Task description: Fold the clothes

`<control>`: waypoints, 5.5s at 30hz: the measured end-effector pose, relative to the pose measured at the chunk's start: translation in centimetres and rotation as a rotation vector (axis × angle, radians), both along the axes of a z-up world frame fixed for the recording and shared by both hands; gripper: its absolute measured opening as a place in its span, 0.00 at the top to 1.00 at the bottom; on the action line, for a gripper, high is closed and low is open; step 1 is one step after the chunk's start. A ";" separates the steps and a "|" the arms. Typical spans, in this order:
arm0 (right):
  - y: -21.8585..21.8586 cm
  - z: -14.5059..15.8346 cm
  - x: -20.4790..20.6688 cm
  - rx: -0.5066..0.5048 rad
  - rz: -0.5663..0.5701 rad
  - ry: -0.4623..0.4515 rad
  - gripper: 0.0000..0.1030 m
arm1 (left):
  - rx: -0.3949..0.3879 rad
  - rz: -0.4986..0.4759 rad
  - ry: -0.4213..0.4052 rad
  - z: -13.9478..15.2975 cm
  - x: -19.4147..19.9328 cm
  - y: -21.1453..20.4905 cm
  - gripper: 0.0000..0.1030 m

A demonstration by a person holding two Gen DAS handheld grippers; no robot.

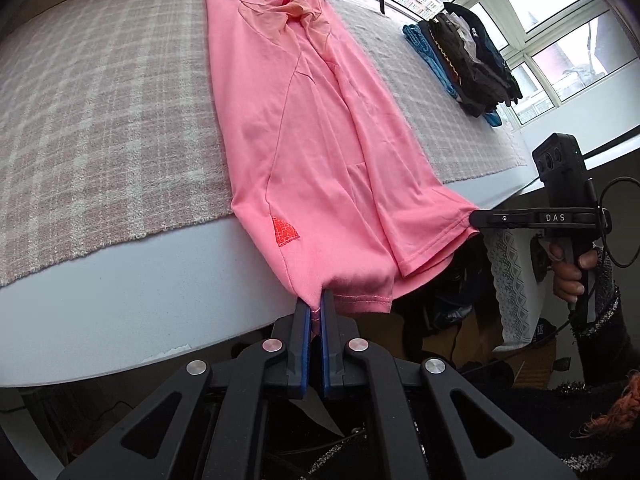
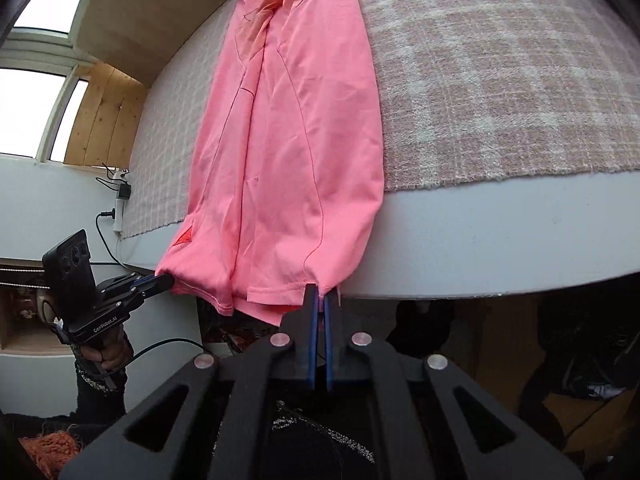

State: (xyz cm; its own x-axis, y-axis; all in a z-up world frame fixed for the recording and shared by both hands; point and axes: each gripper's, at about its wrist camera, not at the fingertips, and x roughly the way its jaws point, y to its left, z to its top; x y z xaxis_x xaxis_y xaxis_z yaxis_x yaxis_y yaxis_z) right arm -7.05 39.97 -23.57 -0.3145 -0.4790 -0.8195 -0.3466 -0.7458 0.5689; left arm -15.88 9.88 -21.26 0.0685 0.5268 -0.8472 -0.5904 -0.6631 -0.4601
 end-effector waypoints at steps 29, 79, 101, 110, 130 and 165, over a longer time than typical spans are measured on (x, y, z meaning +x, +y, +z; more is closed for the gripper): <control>8.2 0.1 -23.0 0.322 0.222 0.168 0.64 | -0.249 0.093 0.143 -3.4 -22.9 7.3 0.63; 6.9 1.4 -25.4 0.314 0.338 0.186 0.89 | -0.047 -0.137 0.215 -1.2 -23.5 13.6 0.79; 15.4 12.8 -32.0 0.444 0.177 0.340 0.55 | -0.107 -0.108 0.378 6.2 -34.0 15.2 0.66; 19.9 4.2 -43.3 0.454 0.187 0.244 0.55 | -0.253 -0.109 0.390 -1.8 -44.8 19.8 0.66; 18.7 -0.5 -47.9 0.398 0.318 0.268 0.97 | -0.136 -0.238 0.416 -3.8 -43.6 22.3 0.96; 5.3 8.7 -9.0 0.336 0.316 0.255 0.83 | -0.110 -0.356 0.338 3.7 -10.7 0.3 0.85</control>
